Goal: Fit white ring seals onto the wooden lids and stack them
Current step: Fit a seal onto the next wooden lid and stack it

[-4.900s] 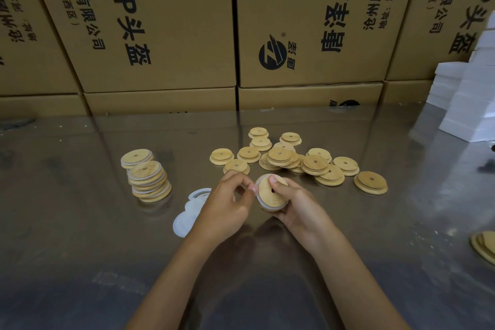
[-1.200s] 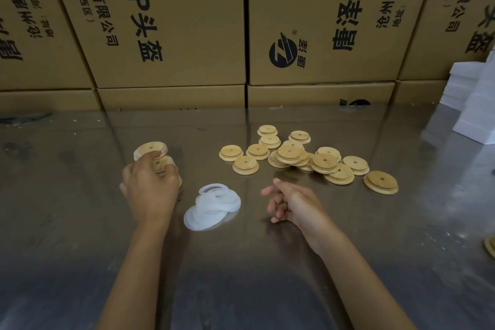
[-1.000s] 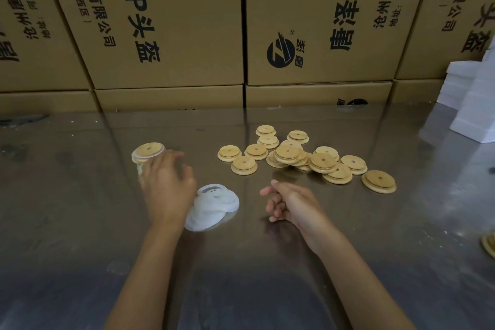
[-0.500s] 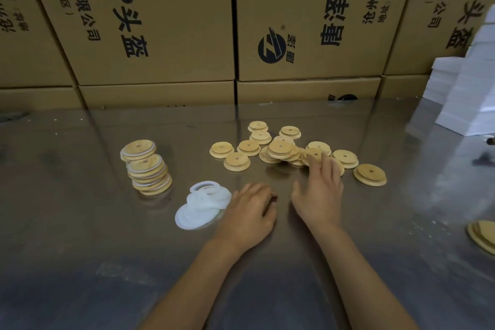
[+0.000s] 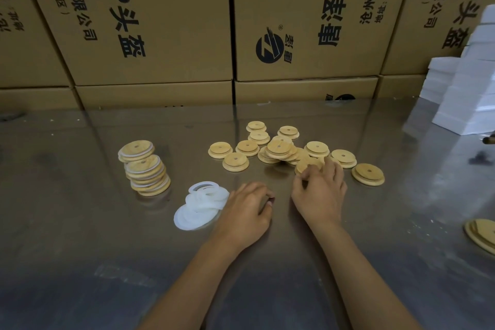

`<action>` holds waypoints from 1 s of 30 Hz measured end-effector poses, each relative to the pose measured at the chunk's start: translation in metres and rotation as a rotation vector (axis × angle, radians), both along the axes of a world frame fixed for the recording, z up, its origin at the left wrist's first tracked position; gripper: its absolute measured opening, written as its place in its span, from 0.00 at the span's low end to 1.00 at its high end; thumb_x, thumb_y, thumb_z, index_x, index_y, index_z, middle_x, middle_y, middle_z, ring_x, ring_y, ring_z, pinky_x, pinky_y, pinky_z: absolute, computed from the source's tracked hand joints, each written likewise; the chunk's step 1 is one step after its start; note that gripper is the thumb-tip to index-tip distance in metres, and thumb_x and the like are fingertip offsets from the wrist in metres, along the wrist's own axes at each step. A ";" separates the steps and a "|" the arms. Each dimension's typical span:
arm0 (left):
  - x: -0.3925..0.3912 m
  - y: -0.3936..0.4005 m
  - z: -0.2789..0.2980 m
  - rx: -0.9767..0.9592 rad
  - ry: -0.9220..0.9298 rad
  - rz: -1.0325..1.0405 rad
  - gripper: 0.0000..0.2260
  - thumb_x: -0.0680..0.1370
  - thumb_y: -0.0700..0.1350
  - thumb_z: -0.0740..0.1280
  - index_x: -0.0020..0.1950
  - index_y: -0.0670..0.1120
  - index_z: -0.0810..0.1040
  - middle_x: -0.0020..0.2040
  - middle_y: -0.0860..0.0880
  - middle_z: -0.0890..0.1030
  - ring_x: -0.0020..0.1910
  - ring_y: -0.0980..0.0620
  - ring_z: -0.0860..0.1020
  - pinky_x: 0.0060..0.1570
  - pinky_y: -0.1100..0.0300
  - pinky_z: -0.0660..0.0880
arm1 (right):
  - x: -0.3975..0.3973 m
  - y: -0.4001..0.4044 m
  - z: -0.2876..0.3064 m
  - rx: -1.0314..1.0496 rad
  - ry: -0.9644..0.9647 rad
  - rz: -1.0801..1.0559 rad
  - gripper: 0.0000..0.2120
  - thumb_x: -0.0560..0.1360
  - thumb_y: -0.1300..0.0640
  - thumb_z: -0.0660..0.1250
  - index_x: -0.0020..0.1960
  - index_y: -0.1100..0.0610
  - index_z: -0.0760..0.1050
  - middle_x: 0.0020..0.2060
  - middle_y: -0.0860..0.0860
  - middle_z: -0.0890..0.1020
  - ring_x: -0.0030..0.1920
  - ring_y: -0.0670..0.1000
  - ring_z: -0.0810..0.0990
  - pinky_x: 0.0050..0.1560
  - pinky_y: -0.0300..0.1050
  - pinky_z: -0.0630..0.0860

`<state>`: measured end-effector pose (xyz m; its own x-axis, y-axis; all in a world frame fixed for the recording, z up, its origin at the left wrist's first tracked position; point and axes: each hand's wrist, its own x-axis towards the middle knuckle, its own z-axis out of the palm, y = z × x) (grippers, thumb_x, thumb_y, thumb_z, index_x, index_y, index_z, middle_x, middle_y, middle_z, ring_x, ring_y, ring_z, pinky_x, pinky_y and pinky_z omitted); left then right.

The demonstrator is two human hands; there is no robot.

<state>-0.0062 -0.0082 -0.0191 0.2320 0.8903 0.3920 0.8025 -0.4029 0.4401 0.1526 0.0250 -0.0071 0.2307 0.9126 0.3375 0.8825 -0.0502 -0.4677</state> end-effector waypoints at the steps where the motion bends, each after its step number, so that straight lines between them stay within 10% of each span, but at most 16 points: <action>1: 0.000 0.000 0.000 -0.004 0.001 0.001 0.09 0.79 0.46 0.61 0.57 0.51 0.78 0.60 0.56 0.76 0.59 0.55 0.71 0.60 0.55 0.68 | 0.000 0.000 0.000 -0.026 0.007 0.009 0.13 0.80 0.51 0.60 0.55 0.57 0.79 0.77 0.57 0.61 0.78 0.59 0.51 0.75 0.56 0.54; 10: 0.000 0.001 0.001 -0.021 0.000 0.000 0.10 0.79 0.45 0.61 0.58 0.51 0.78 0.60 0.56 0.76 0.61 0.56 0.70 0.62 0.55 0.68 | -0.001 -0.002 0.001 0.002 0.069 0.065 0.04 0.77 0.54 0.64 0.49 0.55 0.73 0.54 0.52 0.77 0.63 0.55 0.70 0.65 0.51 0.64; 16: 0.001 0.000 0.001 -0.018 0.001 -0.001 0.10 0.79 0.45 0.61 0.58 0.51 0.78 0.59 0.56 0.76 0.60 0.55 0.71 0.61 0.55 0.68 | -0.002 0.000 -0.004 -0.055 0.000 0.232 0.23 0.79 0.48 0.61 0.73 0.50 0.67 0.71 0.49 0.71 0.73 0.53 0.63 0.69 0.52 0.62; 24: 0.001 -0.001 0.001 -0.095 -0.088 0.080 0.19 0.79 0.47 0.62 0.69 0.54 0.67 0.63 0.53 0.75 0.64 0.53 0.70 0.63 0.54 0.69 | -0.012 -0.005 -0.001 -0.012 0.201 0.357 0.06 0.77 0.54 0.67 0.54 0.50 0.75 0.52 0.45 0.79 0.58 0.52 0.74 0.61 0.50 0.68; 30: -0.001 -0.001 0.000 -0.118 -0.200 0.081 0.30 0.76 0.44 0.65 0.76 0.54 0.59 0.68 0.52 0.71 0.69 0.55 0.67 0.62 0.65 0.63 | -0.026 -0.014 0.007 -0.114 0.522 0.559 0.15 0.71 0.65 0.71 0.50 0.49 0.72 0.48 0.46 0.79 0.52 0.50 0.79 0.55 0.49 0.77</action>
